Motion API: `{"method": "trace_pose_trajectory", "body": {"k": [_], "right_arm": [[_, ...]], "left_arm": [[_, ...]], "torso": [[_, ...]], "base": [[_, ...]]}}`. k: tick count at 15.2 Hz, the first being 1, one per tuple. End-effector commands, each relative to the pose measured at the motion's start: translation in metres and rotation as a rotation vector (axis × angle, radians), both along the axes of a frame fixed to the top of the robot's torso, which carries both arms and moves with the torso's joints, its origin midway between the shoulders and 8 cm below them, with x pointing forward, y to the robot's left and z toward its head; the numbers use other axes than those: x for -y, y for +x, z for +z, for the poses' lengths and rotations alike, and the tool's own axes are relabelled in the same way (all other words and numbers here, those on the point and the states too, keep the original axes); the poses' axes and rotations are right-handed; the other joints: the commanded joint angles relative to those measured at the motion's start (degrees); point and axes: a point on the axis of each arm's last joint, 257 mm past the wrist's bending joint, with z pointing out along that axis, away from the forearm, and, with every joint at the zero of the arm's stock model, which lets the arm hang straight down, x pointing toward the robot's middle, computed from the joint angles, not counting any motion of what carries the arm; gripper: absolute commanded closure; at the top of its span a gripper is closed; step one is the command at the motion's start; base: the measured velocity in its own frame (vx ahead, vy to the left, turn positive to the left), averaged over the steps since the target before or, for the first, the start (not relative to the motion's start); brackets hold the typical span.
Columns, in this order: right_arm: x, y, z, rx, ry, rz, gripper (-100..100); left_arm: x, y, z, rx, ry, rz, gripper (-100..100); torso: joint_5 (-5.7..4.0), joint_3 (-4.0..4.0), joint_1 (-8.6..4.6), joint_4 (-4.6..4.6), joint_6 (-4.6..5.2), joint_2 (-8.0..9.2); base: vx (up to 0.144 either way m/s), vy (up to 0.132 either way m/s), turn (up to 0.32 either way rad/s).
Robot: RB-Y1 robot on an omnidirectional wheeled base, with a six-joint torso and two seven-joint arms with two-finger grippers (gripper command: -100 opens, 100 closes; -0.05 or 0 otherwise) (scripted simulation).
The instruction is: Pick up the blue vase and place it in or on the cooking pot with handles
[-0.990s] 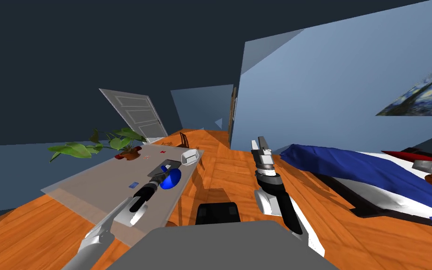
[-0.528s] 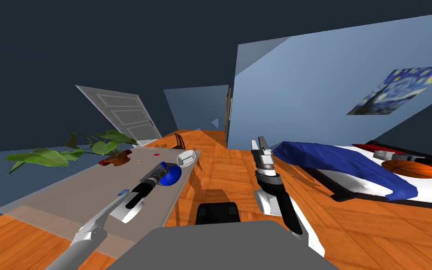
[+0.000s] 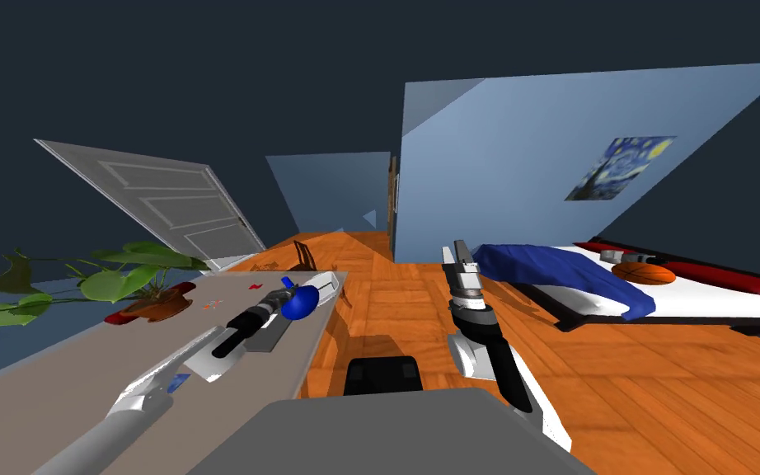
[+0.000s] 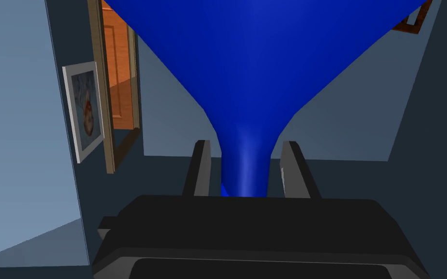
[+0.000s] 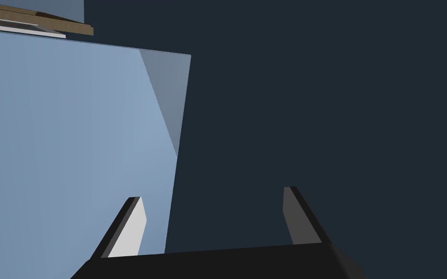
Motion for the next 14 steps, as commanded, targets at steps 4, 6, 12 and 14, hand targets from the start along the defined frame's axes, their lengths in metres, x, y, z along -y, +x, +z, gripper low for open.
{"method": "trace_pose_trajectory", "body": {"k": [4,6,12,14], "right_arm": [[0.0,0.0,0.0,0.0,0.0,0.0,0],[0.0,0.0,0.0,0.0,0.0,0.0,0],[0.0,0.0,0.0,0.0,0.0,0.0,0],[0.0,0.0,0.0,0.0,0.0,0.0,0]], "left_arm": [[-0.002,0.012,0.023,0.011,0.024,-0.026,100],[-0.001,0.016,0.034,0.015,0.037,-0.04,100],[0.001,0.02,0.04,0.019,0.044,-0.051,-100],[0.001,0.02,0.04,0.019,0.044,-0.051,-100]], "torso": [[-0.04,-0.01,0.0,0.02,-0.02,-0.04],[-0.1,0.03,-0.12,0.05,-0.03,0.0],[-0.21,0.26,-0.48,0.16,-0.14,0.39],[-0.27,0.38,-0.67,0.21,-0.14,0.59]], "base": [[0.13,0.125,-0.171],[0.126,0.104,-0.157],[0.073,0.093,-0.11],[0.007,0.007,-0.001]]}}
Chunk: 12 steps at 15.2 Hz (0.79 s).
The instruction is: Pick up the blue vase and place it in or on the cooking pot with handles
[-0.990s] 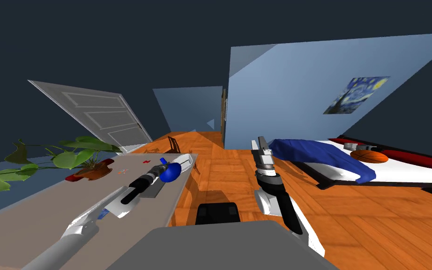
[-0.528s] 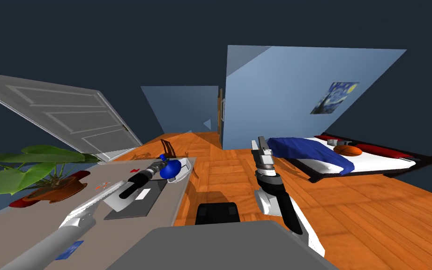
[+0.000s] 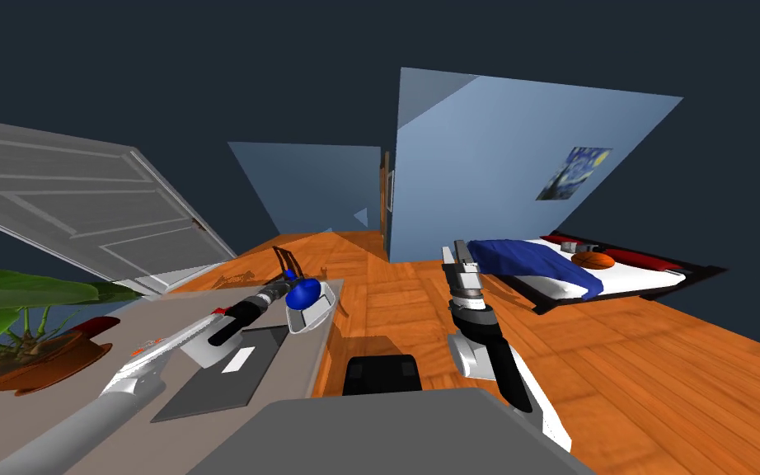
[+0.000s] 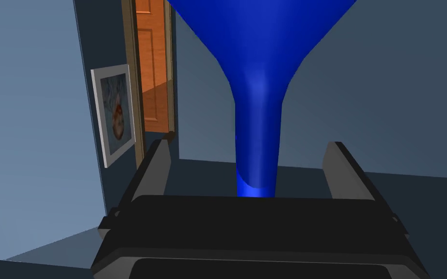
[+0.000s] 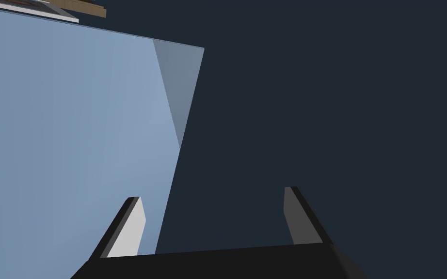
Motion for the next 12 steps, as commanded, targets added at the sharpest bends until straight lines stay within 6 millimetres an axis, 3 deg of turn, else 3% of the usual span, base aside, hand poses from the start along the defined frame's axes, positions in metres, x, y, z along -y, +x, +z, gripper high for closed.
{"method": "trace_pose_trajectory", "body": {"k": [1,10,12], "right_arm": [[0.0,0.0,0.0,0.0,0.0,0.0,0],[0.0,0.0,0.0,0.0,0.0,0.0,0],[0.0,0.0,0.0,0.0,0.0,0.0,0]], "left_arm": [[0.0,0.0,0.0,0.0,0.0,0.0,-100],[-0.031,-0.004,0.032,-0.023,-0.025,0.04,-100],[-0.028,-0.003,0.028,-0.021,-0.022,0.037,-100]], "torso": [[0.0,0.0,0.0,0.0,0.0,0.0],[-0.04,0.09,-0.08,0.04,0.01,0.16],[-0.02,0.09,-0.08,0.04,0.0,0.14]], "base": [[0.0,0.0,0.0],[-0.013,-0.001,-0.053],[-0.004,0.001,-0.008]]}}
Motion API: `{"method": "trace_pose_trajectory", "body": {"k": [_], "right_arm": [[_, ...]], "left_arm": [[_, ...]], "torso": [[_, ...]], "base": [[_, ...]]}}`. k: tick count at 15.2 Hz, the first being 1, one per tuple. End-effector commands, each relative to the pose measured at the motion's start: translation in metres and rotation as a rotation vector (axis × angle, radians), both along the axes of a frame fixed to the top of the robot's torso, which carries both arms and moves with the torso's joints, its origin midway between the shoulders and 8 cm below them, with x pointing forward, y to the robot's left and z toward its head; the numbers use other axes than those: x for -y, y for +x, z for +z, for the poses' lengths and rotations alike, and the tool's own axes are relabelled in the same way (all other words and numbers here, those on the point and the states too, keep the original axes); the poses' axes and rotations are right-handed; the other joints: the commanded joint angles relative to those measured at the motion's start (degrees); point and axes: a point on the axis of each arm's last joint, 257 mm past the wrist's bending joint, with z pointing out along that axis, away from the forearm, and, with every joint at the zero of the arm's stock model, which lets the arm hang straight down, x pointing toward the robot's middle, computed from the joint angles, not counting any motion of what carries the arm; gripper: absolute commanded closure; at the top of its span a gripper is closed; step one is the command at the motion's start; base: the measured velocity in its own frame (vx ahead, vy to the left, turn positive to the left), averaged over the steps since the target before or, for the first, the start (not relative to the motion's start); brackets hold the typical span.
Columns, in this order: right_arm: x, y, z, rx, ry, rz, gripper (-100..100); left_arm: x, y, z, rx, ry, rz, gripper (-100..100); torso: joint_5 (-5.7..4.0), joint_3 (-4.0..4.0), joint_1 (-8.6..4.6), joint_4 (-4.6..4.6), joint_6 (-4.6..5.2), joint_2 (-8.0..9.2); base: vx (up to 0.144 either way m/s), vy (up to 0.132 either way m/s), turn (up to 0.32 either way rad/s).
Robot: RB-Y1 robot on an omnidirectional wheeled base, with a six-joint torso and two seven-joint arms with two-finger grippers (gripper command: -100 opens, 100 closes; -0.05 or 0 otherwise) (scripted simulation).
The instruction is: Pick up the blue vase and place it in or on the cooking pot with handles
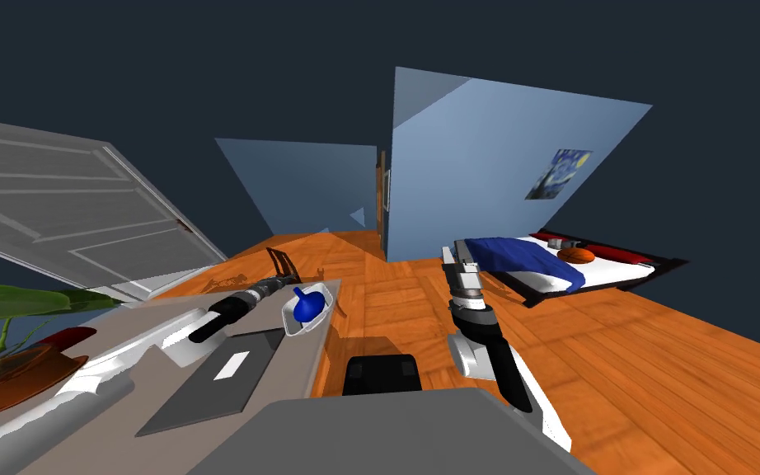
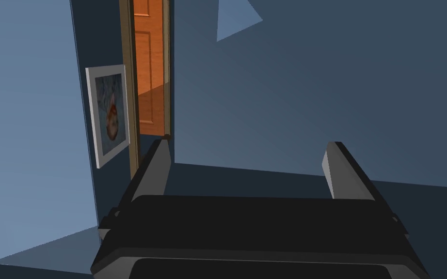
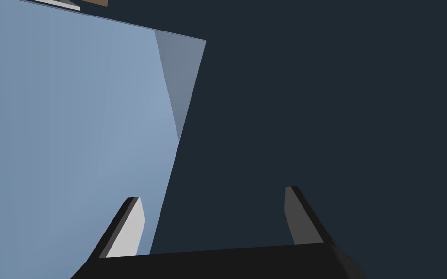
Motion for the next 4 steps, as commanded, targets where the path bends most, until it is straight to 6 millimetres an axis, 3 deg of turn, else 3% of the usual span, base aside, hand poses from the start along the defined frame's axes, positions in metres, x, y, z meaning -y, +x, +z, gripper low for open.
{"method": "trace_pose_trajectory", "body": {"k": [1,4], "right_arm": [[0.0,0.0,0.0,0.0,0.0,0.0,0],[0.0,0.0,0.0,0.0,0.0,0.0,0]], "left_arm": [[0.0,0.0,0.0,0.0,0.0,0.0,-100],[0.0,0.0,0.0,0.0,0.0,0.0,-100]], "torso": [[0.0,0.0,0.0,0.0,0.0,0.0],[0.0,-0.01,0.0,-0.01,0.0,-0.02]], "base": [[0.0,0.0,0.0],[0.0,0.0,0.0]]}}
